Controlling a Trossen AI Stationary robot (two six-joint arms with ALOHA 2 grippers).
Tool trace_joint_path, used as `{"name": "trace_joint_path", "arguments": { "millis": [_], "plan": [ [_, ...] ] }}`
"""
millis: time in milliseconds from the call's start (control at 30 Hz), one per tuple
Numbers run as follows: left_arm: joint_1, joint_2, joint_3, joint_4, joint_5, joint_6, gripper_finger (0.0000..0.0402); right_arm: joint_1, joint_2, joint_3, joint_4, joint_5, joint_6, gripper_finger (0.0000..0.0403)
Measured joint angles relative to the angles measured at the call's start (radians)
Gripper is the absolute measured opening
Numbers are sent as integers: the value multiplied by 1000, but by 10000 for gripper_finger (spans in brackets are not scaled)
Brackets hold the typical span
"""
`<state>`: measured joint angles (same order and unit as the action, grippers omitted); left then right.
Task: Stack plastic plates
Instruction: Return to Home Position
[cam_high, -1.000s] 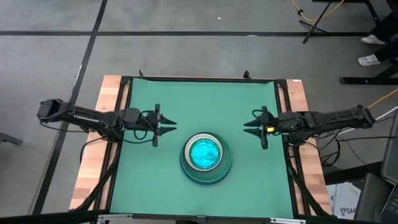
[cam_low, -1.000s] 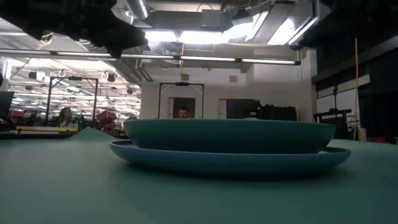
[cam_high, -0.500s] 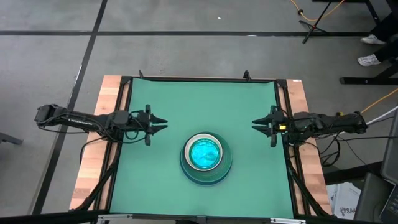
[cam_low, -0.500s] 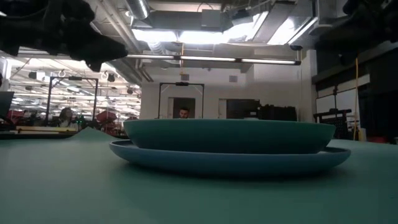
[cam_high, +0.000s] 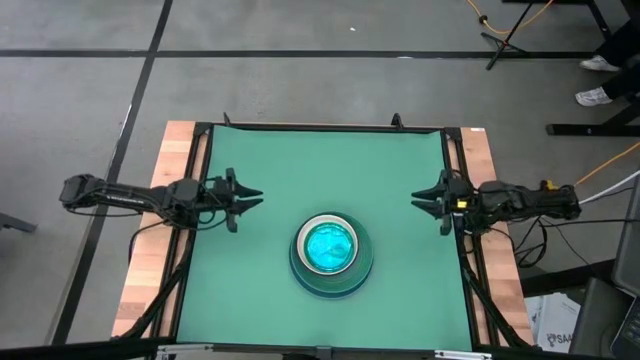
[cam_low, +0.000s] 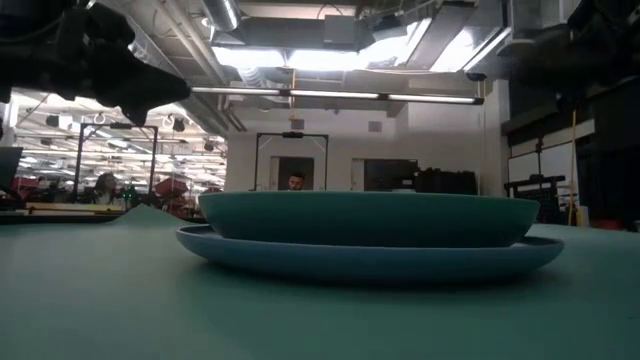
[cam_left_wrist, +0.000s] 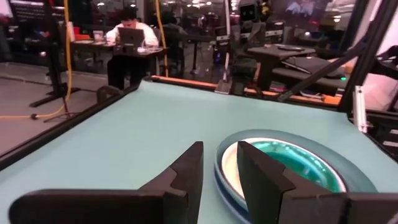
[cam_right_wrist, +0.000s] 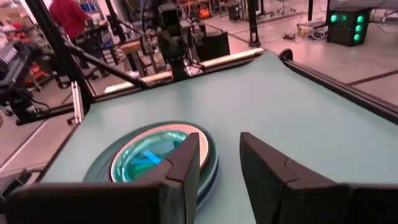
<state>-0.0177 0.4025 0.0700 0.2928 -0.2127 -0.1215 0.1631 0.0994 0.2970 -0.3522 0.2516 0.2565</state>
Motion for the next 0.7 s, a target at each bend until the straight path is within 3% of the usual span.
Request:
{"name": "trace_joint_path", "arguments": {
  "millis": [500,700],
  "plan": [
    [0,-92,0,-103,-3,-26,92,0,-21,-6,17,10,-4,106],
    [0,-92,-1,-102,14,-27,92,0,-21,-129,166,10,-20,106]
  ]
}}
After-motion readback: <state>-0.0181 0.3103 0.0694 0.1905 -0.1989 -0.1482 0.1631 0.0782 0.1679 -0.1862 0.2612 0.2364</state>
